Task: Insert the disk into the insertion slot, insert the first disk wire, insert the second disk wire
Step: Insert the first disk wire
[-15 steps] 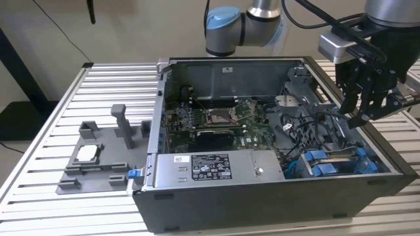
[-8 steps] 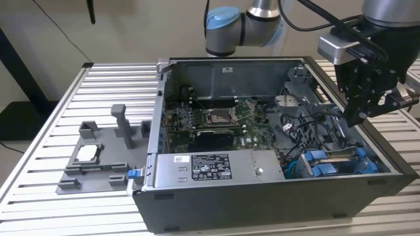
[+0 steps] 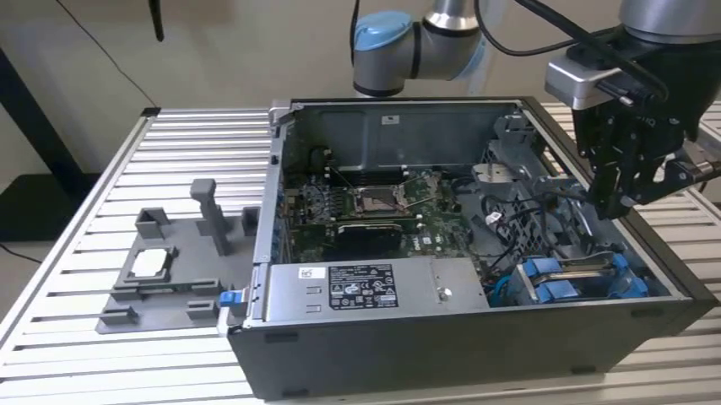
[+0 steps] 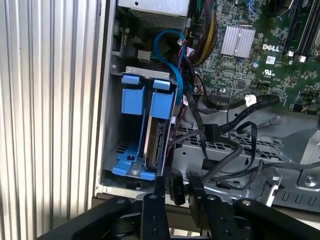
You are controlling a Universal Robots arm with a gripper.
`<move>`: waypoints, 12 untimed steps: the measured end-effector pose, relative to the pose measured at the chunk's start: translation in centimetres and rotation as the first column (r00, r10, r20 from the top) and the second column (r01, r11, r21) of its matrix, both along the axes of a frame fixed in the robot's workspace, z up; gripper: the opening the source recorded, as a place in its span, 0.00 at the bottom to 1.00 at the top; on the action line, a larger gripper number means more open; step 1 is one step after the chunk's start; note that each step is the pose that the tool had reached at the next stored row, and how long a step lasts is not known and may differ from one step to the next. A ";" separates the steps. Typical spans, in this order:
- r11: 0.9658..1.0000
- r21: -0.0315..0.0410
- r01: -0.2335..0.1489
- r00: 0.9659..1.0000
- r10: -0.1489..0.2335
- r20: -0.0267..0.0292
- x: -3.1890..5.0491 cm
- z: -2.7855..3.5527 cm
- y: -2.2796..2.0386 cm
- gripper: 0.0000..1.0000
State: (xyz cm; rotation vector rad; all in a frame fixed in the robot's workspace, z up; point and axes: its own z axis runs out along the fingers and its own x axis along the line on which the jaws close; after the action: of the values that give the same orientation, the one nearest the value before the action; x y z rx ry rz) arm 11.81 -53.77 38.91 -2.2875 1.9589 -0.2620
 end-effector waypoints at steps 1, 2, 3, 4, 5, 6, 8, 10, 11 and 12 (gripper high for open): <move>1.000 -0.004 -0.001 1.000 0.001 0.000 -0.07 0.00 0.06 0.33; 1.000 -0.010 -0.001 1.000 0.001 0.000 -0.13 -0.01 0.13 0.33; 1.000 -0.017 -0.002 1.000 0.002 0.000 -0.19 0.00 0.20 0.33; 1.000 -0.026 -0.003 1.000 0.003 0.000 -0.22 0.00 0.29 0.33; 0.999 -0.036 -0.004 1.000 0.004 0.000 -0.24 0.00 0.43 0.33; 0.999 -0.045 -0.005 1.000 0.005 0.001 -0.26 0.00 0.63 0.33; 0.998 -0.055 -0.006 1.000 0.006 0.005 -0.29 0.00 1.01 0.31; 0.998 -0.064 -0.007 1.000 0.007 0.007 -0.29 0.00 1.20 0.19; 0.998 -0.067 -0.007 1.000 0.007 0.007 -0.29 -0.01 1.21 0.19; 0.998 -0.068 -0.007 1.000 0.008 0.007 -0.29 -0.01 1.21 0.19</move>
State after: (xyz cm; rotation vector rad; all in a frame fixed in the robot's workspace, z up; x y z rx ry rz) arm 11.52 -52.56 38.89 -2.3310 1.9672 -0.3412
